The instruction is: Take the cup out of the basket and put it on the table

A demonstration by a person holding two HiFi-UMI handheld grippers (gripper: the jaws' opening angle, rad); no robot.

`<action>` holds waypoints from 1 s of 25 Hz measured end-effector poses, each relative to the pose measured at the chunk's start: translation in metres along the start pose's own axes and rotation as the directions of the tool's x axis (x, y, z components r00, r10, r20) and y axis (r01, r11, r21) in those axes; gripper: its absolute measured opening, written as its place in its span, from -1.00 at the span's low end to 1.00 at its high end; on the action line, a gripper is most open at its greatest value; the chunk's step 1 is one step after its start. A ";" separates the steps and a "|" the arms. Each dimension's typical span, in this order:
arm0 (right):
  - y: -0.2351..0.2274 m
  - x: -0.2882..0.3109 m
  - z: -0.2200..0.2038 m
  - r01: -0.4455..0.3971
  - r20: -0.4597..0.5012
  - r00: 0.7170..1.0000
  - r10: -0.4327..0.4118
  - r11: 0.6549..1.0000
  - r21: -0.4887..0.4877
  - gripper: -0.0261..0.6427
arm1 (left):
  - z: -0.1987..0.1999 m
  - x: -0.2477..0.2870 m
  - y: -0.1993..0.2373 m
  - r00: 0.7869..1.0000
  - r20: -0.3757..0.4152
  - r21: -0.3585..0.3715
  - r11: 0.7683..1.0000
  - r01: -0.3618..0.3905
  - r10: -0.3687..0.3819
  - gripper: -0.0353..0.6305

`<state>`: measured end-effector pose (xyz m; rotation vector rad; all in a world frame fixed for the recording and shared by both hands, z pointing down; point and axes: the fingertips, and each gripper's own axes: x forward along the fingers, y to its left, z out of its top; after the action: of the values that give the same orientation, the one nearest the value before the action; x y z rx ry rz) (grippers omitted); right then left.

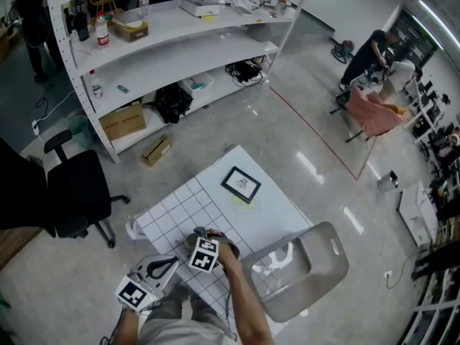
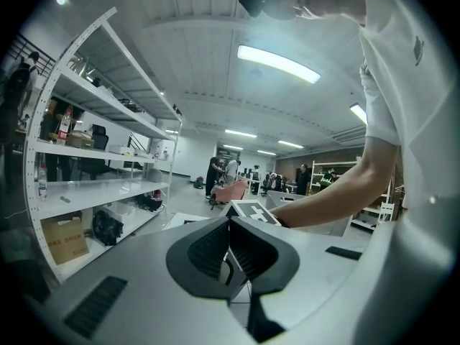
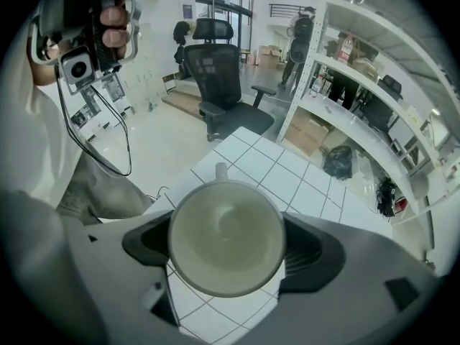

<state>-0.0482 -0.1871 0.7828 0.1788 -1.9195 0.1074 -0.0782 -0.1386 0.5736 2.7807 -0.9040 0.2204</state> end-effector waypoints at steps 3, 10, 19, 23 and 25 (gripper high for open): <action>-0.001 0.002 0.000 0.007 0.000 1.000 -0.007 1.000 -0.008 0.39 | 0.000 0.001 0.000 1.000 0.002 -0.005 1.000 0.003 -0.003 -0.86; 0.000 0.014 -0.007 -0.009 -0.031 0.999 0.008 1.000 -0.021 0.39 | 0.000 0.003 0.001 1.000 -0.002 -0.015 1.000 0.009 -0.009 -0.86; 0.002 0.014 -0.010 -0.014 -0.027 1.000 0.014 1.000 -0.016 0.39 | 0.001 0.004 -0.001 1.000 -0.012 -0.008 1.000 0.008 -0.009 -0.86; 0.004 0.016 -0.015 -0.011 -0.058 0.998 0.009 0.999 -0.030 0.39 | 0.003 0.005 0.000 1.000 -0.008 -0.013 1.000 0.010 -0.010 -0.86; 0.004 0.014 -0.016 -0.011 -0.059 0.998 0.010 1.000 -0.019 0.39 | 0.002 0.005 0.000 1.000 -0.012 -0.015 1.000 0.010 -0.011 -0.86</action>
<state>-0.0389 -0.1811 0.8014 0.1515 -1.8625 0.1002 -0.0745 -0.1419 0.5726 2.7670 -0.8843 0.2284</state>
